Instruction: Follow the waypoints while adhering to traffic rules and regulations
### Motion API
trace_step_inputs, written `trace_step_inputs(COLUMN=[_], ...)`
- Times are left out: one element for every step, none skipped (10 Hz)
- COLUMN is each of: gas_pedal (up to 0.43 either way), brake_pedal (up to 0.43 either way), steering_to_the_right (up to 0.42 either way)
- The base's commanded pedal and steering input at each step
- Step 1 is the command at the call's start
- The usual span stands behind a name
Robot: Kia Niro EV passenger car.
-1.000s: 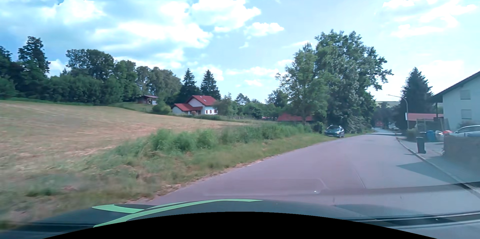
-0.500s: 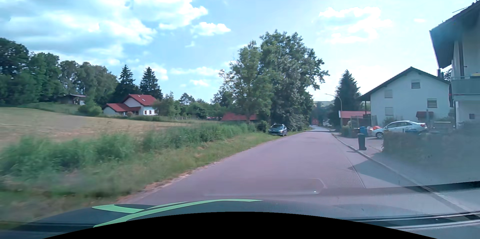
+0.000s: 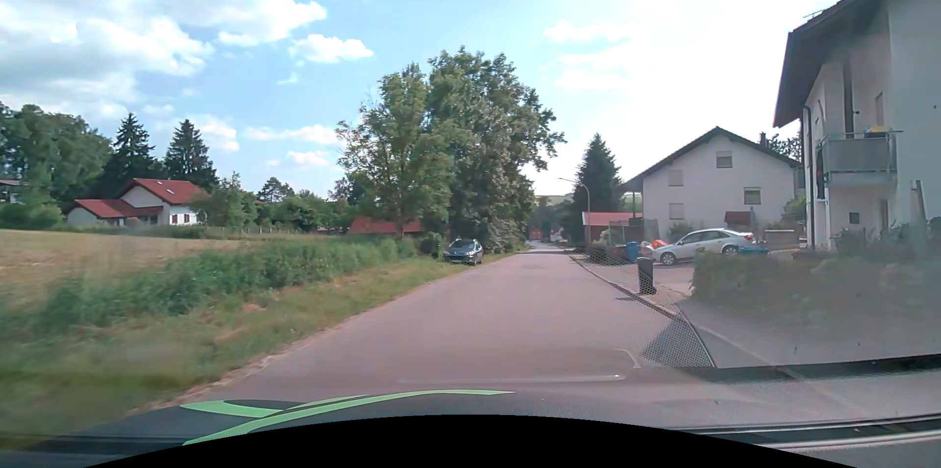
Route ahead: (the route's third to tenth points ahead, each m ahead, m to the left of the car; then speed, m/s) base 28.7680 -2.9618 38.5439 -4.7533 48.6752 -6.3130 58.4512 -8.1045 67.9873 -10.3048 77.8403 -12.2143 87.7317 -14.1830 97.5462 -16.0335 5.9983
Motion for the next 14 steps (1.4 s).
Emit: trace_step_inputs(gas_pedal=[0.169, 0.169, 0.169, 0.169, 0.169, 0.169, 0.169, 0.169, 0.169, 0.157, 0.150, 0.138, 0.130, 0.098], brake_pedal=[0.000, 0.000, 0.000, 0.000, 0.000, 0.000, 0.000, 0.000, 0.000, 0.000, 0.000, 0.000, 0.000, 0.000], steering_to_the_right=[0.166, 0.139, 0.121, 0.098, 0.084, 0.075, 0.064, 0.053, 0.044, 0.035, 0.028, 0.022, 0.015, 0.012])
